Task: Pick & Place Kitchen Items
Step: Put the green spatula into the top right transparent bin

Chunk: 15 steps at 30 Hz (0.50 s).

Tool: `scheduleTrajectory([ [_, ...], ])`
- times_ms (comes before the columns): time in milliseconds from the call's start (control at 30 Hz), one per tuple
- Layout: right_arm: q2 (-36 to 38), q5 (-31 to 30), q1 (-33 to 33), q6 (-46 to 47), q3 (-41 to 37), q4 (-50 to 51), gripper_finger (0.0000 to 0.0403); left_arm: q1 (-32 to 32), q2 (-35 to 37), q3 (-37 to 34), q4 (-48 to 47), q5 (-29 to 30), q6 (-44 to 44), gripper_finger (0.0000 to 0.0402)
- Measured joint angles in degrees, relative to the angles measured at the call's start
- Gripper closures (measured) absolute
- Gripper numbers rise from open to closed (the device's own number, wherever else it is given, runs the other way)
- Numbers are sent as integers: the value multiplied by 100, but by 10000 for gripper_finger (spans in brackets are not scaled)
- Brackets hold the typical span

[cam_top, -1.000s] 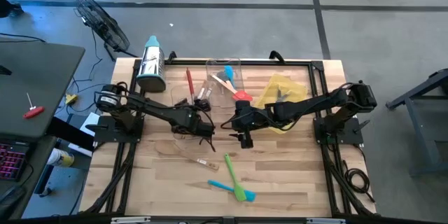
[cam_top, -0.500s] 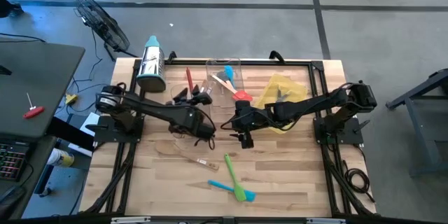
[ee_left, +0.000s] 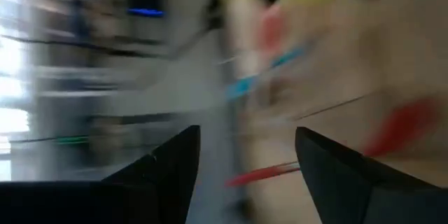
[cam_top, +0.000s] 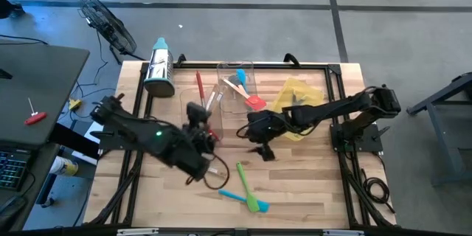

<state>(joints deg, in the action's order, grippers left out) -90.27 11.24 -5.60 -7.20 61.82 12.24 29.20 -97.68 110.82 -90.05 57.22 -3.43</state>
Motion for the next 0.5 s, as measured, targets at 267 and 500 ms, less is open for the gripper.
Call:
scheduleTrajectory([
  [267, 577, 3452, -4, 777, 1, 334, 145, 421, 46, 571, 113, -3164, -1655, 174],
  [500, 432, 2872, -590, 2386, 3, 637, 145, 587, -257, 573, 674, -3464, -1791, 174],
])
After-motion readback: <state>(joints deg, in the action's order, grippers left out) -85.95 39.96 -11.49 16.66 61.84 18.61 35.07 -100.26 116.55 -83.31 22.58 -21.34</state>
